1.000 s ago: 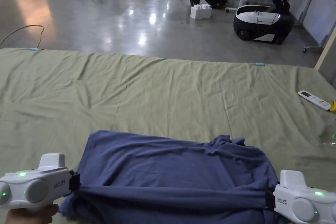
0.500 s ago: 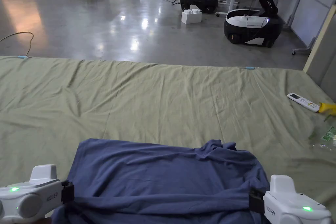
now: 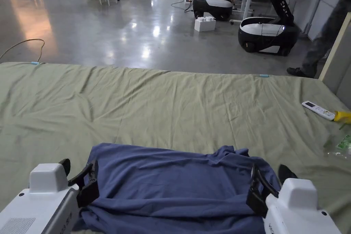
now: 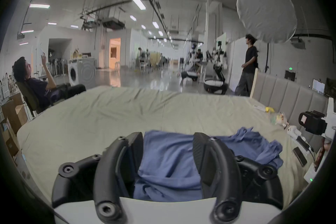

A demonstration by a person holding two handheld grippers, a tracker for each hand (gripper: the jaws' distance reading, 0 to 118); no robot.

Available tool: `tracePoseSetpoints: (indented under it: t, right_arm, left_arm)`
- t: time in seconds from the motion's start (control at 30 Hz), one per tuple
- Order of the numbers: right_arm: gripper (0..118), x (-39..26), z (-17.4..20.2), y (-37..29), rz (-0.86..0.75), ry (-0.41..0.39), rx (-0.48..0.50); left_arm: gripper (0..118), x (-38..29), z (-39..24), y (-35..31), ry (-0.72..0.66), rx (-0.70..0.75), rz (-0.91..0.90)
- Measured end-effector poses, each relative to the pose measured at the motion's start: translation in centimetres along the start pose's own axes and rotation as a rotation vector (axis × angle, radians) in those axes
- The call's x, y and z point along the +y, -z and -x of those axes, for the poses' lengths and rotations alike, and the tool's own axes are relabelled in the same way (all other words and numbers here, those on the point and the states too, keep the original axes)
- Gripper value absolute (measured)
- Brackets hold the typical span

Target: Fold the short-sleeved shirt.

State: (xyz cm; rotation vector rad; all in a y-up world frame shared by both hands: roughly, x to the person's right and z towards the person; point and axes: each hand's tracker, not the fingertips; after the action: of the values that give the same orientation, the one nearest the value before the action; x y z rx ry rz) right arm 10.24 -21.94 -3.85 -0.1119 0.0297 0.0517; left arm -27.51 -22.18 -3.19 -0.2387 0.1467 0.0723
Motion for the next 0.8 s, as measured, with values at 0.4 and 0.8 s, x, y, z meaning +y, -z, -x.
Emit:
tracePoseSetpoints:
  t: [0.4,0.8]
  right_arm:
    - [1,1.3,2.5,-2.1,-0.089,-0.051,-0.033]
    - [1,-1.2,1.7,-1.3,0.014,-0.046,-0.034]
  left_arm:
    - [1,0.5,0.9,-4.3,0.053,0.041,-0.046]
    - [1,-5.5,8.0,5.2,0.007,0.008,0.477]
